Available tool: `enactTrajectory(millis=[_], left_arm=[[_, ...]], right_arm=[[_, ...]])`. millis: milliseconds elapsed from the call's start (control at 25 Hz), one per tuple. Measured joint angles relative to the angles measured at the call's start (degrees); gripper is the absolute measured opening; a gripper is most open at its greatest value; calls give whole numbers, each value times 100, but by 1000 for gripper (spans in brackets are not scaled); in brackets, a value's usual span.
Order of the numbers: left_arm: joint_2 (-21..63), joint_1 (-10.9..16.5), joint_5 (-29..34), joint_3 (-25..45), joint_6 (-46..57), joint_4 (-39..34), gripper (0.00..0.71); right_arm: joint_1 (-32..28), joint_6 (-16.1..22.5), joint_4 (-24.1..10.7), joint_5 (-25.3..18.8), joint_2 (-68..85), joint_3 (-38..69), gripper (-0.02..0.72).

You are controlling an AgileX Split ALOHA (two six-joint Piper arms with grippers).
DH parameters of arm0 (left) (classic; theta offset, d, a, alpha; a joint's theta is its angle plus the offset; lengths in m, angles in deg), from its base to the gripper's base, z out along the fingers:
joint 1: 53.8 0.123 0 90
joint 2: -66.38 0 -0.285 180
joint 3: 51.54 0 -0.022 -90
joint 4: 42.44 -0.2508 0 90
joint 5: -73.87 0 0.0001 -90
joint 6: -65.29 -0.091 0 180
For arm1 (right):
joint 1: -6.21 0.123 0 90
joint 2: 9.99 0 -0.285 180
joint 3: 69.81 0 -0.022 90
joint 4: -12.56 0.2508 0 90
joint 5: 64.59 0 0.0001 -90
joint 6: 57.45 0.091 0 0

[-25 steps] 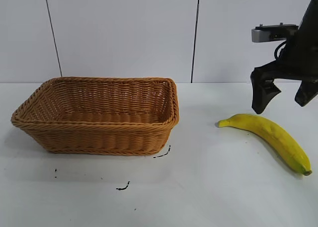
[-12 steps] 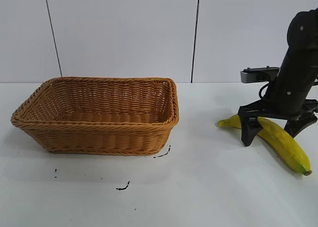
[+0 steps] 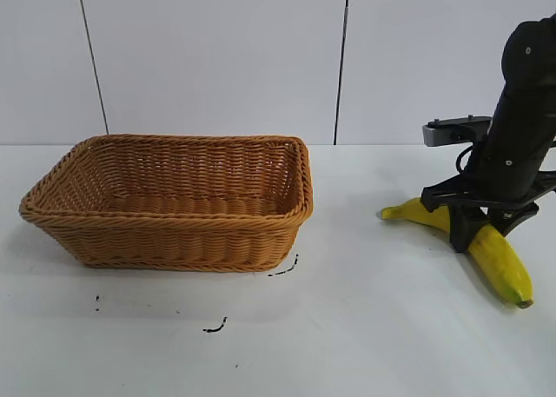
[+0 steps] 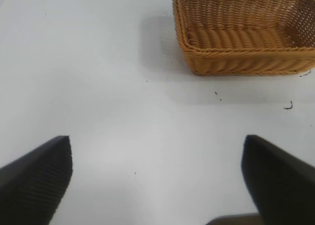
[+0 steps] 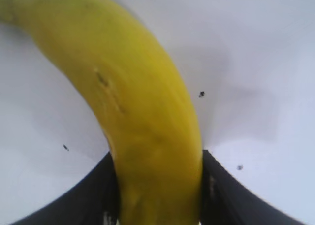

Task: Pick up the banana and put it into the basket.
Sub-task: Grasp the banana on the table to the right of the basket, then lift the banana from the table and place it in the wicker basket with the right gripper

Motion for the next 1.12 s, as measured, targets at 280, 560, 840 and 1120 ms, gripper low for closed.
enactTrajectory(millis=[280, 560, 840, 1120], left_arm=[[0, 0, 0, 0, 0, 0, 693], [0, 0, 0, 0, 0, 0, 693], [0, 0, 0, 0, 0, 0, 693], [0, 0, 0, 0, 0, 0, 693]], right_arm=[[0, 0, 19, -1007, 697, -376, 288], [7, 0, 271, -2531, 805, -1641, 288], [449, 0, 397, -2803, 805, -2600, 288], [1381, 0, 392, -2623, 783, -3128, 288]])
